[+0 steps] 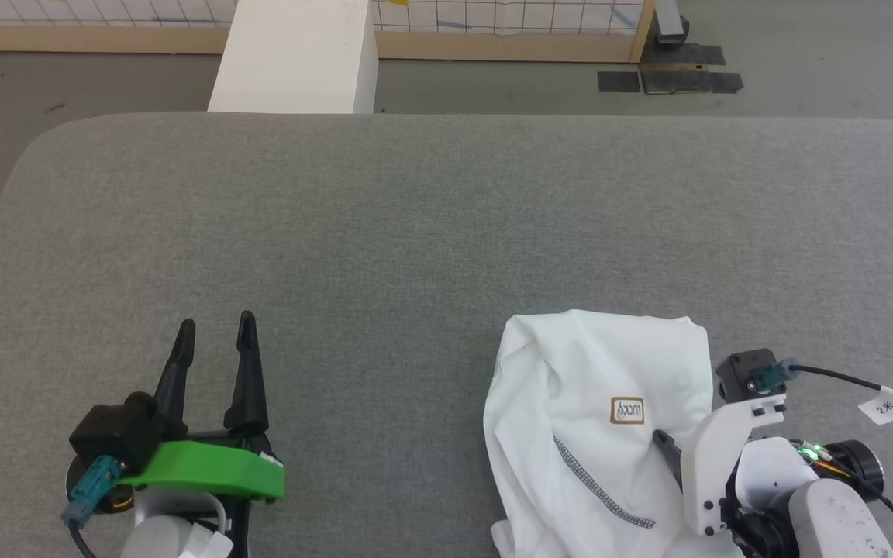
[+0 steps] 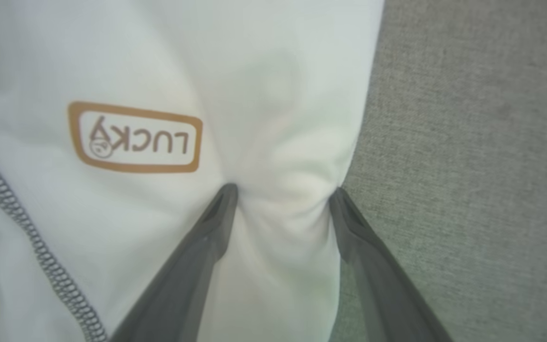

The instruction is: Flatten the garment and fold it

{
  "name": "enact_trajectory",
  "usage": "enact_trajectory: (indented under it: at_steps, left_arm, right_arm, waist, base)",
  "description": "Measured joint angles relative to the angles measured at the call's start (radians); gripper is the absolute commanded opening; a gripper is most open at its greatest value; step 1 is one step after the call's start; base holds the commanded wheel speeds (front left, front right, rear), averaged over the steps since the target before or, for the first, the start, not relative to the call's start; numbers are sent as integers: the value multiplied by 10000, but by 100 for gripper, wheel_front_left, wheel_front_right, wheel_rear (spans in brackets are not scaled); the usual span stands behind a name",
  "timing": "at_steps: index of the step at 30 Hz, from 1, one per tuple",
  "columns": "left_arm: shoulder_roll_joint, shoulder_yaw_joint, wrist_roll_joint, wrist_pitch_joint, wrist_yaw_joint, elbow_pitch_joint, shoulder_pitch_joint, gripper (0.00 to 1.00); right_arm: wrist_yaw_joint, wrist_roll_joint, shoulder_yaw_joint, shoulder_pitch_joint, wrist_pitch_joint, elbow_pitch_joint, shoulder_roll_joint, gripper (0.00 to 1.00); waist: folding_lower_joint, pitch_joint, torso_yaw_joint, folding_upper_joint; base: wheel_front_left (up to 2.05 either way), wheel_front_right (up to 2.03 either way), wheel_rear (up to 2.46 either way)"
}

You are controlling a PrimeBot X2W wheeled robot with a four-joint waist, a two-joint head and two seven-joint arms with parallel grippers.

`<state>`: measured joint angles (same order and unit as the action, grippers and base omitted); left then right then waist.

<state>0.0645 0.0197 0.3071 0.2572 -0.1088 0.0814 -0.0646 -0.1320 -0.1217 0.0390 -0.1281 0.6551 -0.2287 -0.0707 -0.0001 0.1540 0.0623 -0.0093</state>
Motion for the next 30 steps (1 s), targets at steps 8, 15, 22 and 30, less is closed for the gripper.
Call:
enact_trajectory:
  at_steps: [8, 15, 22, 30]
  left_arm:
    - [-21, -77, 12, 0, -46, 123, -135, 100]
    - [-42, -148, 23, 0, -59, 157, -199, 100]
    - [-63, -267, 29, 8, -65, -52, -291, 100]
    - [-19, -334, -151, 6, -119, -454, -765, 100]
  right_arm:
    - [-2, -274, 125, -159, 347, -270, -153, 0]
    - [-8, -792, 894, -348, 401, -144, -807, 0]
    - [-12, -1507, 2476, -646, 725, 805, -2610, 0]
    - [-8, -2182, 2681, -1393, 838, 1001, -5227, 0]
  waist:
    - [0, -8, 177, 0]
    - [0, -56, 197, 0]
    - [0, 109, -245, 0]
    - [1, 616, -1403, 0]
  base:
    - [0, 0, 0]
    - [0, 0, 0]
    - [0, 0, 0]
    - [0, 0, 0]
